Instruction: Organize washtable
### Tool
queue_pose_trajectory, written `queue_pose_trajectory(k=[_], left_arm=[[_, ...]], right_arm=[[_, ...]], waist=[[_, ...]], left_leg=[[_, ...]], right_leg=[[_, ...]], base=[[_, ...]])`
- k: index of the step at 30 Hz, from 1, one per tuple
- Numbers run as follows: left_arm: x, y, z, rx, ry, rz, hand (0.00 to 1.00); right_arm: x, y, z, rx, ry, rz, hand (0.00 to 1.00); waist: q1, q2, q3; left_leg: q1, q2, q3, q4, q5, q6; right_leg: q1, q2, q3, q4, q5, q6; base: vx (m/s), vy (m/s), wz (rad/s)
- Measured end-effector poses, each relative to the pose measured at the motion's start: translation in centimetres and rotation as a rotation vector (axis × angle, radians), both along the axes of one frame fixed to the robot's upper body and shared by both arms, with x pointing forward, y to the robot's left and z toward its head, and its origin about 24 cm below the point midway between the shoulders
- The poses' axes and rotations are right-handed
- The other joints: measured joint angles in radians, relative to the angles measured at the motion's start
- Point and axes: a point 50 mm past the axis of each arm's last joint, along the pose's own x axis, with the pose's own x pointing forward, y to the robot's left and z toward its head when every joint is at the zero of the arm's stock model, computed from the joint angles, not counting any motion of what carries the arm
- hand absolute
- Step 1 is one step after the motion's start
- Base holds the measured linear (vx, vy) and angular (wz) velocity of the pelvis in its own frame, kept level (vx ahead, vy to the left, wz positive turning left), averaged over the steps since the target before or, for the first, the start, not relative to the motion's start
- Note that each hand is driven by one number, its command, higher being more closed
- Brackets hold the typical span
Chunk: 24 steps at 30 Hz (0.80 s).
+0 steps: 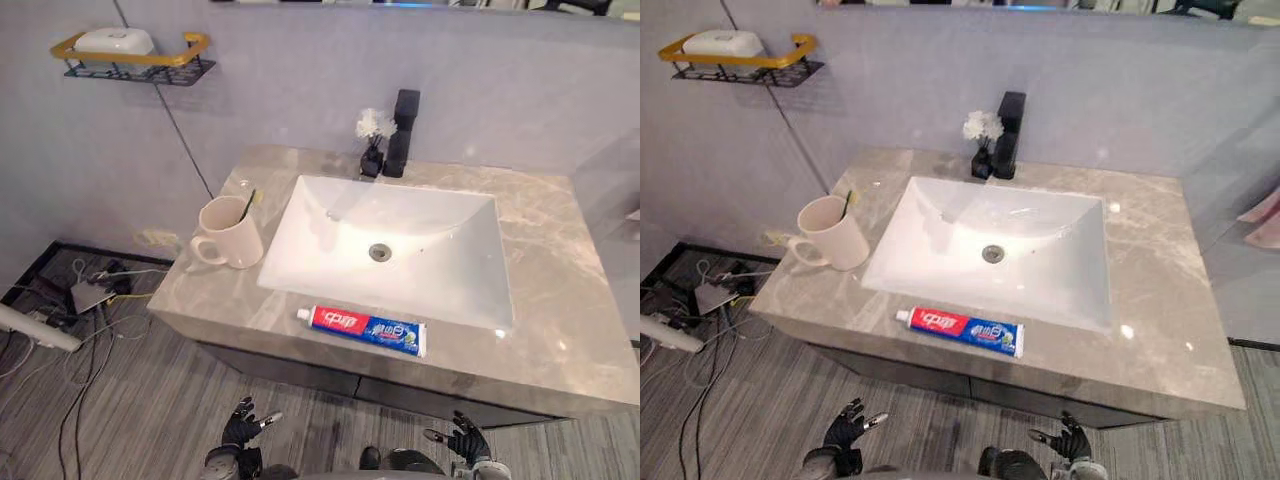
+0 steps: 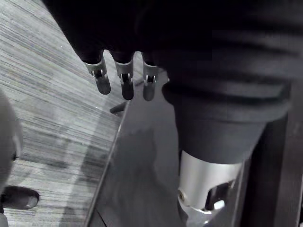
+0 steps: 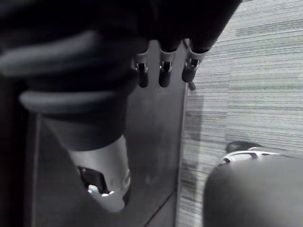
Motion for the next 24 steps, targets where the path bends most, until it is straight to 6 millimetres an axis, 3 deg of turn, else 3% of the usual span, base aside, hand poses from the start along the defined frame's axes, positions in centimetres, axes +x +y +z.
queue_pose_trajectory(k=[2, 3, 4, 8, 10, 17, 18, 19, 24], left_arm=[[-0.1, -0.1, 0.0, -0.002, 0.001, 0.0, 0.0], [0.0, -0.2, 0.0, -0.004, 0.0, 0.0, 0.0], [0.0, -0.1, 0.0, -0.002, 0.0, 0.001, 0.0], [-0.8, 0.7, -0.1, 0.014, 0.016, 0.024, 0.0], [-1.4, 0.8, -0.3, 0.015, 0.034, 0.03, 0.0], [-1.8, 1.1, -0.5, 0.022, 0.052, 0.031, 0.0], [-1.9, 1.1, -0.5, 0.021, 0.057, 0.031, 0.0], [-3.0, 2.5, -0.6, 0.058, 0.096, 0.033, 0.0], [-3.0, 2.5, -0.6, 0.058, 0.096, 0.033, 0.0]], right_arm=[[-0.1, -0.1, 0.0, 0.001, 0.0, -0.016, 0.0], [-0.2, -0.4, 0.0, -0.005, 0.001, -0.021, 0.0], [-0.6, -0.6, -0.1, -0.007, 0.016, -0.023, 0.0], [-1.8, 0.1, -0.5, 0.013, 0.044, -0.033, 0.0], [-2.2, 0.1, -0.6, 0.016, 0.057, -0.037, 0.0], [-2.7, 0.2, -1.0, 0.019, 0.094, -0.033, 0.0], [-2.8, 0.3, -1.1, 0.019, 0.099, -0.032, 0.0], [-2.5, -0.3, -1.2, -0.001, 0.125, -0.009, 0.0], [-2.5, -0.4, -1.1, -0.001, 0.125, -0.009, 0.0]], waist=[[0.0, -0.001, 0.001], [-0.001, 0.008, -0.002], [-0.002, 0.031, -0.004], [0.0, -0.016, -0.029], [-0.002, -0.021, -0.038], [0.0, -0.008, -0.043], [0.0, -0.009, -0.042], [0.015, -0.027, -0.053], [0.015, -0.026, -0.053]], left_leg=[[-0.012, -0.035, -0.063, -0.11, 0.003, -0.003], [-0.009, -0.052, -0.109, -0.225, 0.043, -0.015], [-0.007, -0.05, -0.125, -0.27, 0.11, -0.002], [0.064, -0.107, -0.085, -0.4, 0.143, 0.028], [0.1, -0.13, -0.075, -0.441, 0.159, 0.039], [0.131, -0.153, -0.081, -0.471, 0.17, 0.052], [0.134, -0.153, -0.085, -0.472, 0.171, 0.051], [0.178, -0.167, -0.118, -0.556, 0.221, 0.049], [0.177, -0.167, -0.118, -0.556, 0.221, 0.049]], right_leg=[[0.007, -0.014, 0.031, 0.0, 0.005, 0.009], [0.012, -0.016, 0.051, -0.001, 0.006, 0.031], [0.019, -0.008, 0.07, -0.008, 0.002, 0.056], [0.048, -0.061, 0.104, -0.06, 0.026, 0.096], [0.05, -0.078, 0.107, -0.07, 0.027, 0.109], [0.074, -0.089, 0.099, -0.077, 0.025, 0.12], [0.079, -0.089, 0.098, -0.078, 0.025, 0.12], [0.103, -0.086, 0.073, -0.101, 0.029, 0.125], [0.103, -0.086, 0.073, -0.101, 0.029, 0.125]], base=[[0.11, 0.182, -0.65], [0.09, 0.24, -0.57], [0.06, 0.19, -0.43], [0.04, 0.172, -0.22], [0.05, 0.099, -0.11], [0.02, 0.035, 0.04], [-0.01, -0.006, 0.05], [0.0, 0.0, 0.0], [0.0, 0.0, 0.0]])
